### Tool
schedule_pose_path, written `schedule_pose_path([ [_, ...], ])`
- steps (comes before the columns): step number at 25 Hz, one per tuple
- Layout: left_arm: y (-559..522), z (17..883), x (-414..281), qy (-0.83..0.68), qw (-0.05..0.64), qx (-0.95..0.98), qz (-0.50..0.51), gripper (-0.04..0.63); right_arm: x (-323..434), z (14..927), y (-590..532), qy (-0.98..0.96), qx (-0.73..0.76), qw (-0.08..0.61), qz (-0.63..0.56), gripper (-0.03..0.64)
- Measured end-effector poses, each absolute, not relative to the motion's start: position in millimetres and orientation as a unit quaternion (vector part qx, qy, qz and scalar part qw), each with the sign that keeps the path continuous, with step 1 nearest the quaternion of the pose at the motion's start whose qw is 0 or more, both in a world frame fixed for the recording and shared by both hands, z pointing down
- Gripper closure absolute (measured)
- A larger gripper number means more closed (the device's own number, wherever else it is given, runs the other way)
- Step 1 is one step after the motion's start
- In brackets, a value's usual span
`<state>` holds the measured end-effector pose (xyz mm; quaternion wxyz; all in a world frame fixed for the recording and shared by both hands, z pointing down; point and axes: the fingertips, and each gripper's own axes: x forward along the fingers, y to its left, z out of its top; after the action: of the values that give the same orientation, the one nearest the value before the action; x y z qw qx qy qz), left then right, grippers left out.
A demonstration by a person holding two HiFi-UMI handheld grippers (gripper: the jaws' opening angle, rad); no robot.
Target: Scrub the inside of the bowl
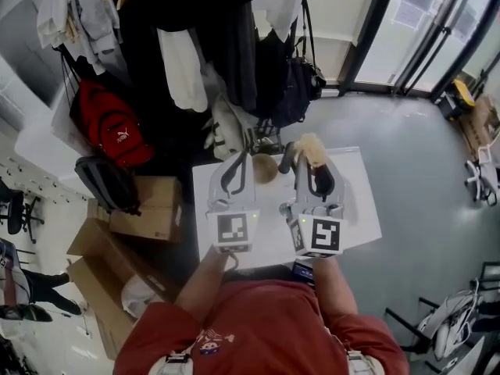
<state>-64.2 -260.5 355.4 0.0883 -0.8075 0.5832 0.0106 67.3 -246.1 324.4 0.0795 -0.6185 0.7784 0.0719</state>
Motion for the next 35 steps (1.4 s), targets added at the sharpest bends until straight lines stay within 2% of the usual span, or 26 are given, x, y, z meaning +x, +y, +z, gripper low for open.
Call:
schedule_pose_path([
  [7, -282, 400, -63, 0.607, 0.055, -0.792, -0.039, 0.589, 81, 330, -261, 0.786, -0.609, 0.079, 0.073, 0.54],
  [14, -301, 455, -63, 0.606, -0.019, -0.792, -0.075, 0.512, 92, 339, -268, 0.786, -0.611, 0.074, 0.062, 0.54],
  [23, -313, 514, -57, 0.599, -0.09, -0.788, -0.111, 0.446, 105, 351, -272, 0.78, -0.62, 0.066, 0.052, 0.54],
  [35, -329, 582, -58, 0.595, -0.184, -0.771, -0.134, 0.413, 125, 360, -274, 0.764, -0.641, 0.048, 0.05, 0.54],
])
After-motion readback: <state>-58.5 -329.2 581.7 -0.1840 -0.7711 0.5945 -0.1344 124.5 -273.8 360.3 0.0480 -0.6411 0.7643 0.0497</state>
